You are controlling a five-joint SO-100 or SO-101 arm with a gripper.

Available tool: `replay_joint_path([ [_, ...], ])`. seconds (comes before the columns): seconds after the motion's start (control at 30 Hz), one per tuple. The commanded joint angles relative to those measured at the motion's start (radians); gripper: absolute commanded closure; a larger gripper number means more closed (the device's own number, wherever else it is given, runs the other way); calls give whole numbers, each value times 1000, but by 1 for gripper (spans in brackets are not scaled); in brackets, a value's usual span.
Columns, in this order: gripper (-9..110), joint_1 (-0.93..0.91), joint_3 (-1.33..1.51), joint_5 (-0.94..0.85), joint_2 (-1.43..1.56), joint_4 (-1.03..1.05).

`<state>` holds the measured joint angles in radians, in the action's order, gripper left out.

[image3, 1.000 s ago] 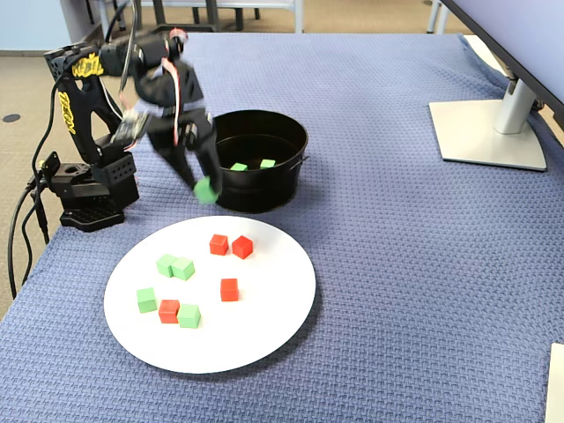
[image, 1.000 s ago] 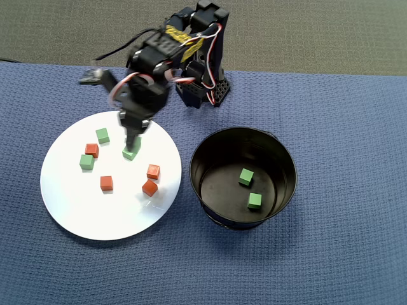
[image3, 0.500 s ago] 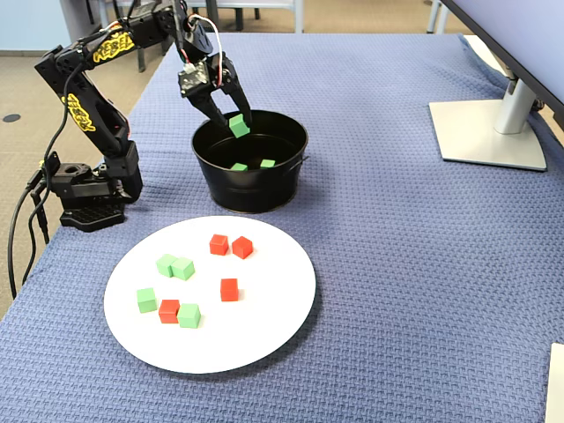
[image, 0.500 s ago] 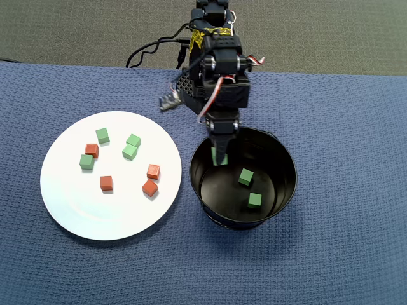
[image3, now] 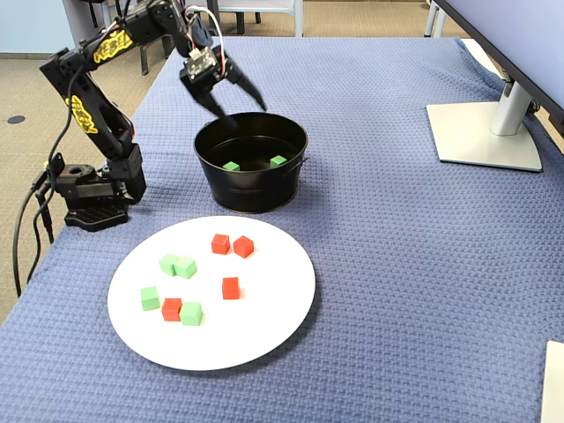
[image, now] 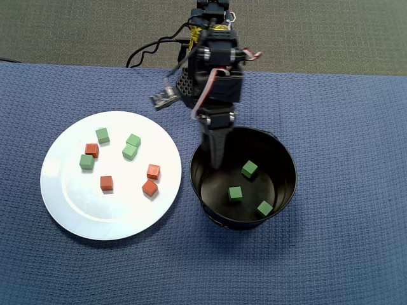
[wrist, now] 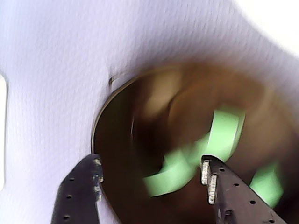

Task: Pick up the green cubes from the white plate and place them in the black recipient

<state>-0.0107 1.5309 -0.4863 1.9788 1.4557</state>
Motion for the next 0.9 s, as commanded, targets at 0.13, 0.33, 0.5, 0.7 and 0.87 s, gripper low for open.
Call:
replay_joint_path([
  [0.13, 78, -350, 209, -799, 98, -216],
  [0.33, 82, -534, 477, -1207, 140, -337],
  [0.5, 83, -594, 546, -1315, 138, -319],
  [0.7, 84, -623, 545, -1336, 106, -255],
  [0.87, 84, -663, 499, -1339, 8, -238],
])
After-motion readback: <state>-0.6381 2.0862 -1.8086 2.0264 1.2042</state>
